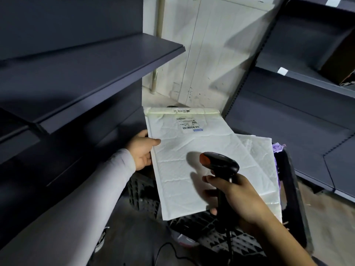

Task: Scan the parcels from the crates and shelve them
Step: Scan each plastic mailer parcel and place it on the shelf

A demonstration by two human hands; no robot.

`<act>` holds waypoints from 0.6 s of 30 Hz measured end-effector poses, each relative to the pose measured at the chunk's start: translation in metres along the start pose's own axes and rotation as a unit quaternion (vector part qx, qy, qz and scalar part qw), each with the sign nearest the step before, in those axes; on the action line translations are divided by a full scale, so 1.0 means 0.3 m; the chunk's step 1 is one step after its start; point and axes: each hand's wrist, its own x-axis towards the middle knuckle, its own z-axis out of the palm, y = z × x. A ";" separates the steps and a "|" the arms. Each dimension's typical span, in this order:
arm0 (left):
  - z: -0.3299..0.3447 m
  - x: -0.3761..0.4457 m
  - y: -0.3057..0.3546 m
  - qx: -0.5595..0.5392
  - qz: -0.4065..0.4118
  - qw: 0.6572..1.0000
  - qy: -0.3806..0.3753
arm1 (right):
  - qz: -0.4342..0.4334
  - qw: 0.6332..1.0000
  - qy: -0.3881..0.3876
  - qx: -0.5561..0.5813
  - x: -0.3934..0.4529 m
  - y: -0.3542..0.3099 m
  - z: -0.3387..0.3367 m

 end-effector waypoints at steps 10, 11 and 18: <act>0.001 0.025 0.055 0.015 0.131 0.991 -0.002 | 0.019 0.998 -0.021 -0.054 0.021 -0.060 0.080; -0.008 0.029 0.055 0.013 0.139 0.990 0.001 | 0.015 0.999 -0.019 -0.047 0.020 -0.069 0.091; -0.031 0.039 0.072 -0.014 0.170 0.984 -0.042 | -0.027 0.996 -0.015 -0.080 0.041 -0.125 0.129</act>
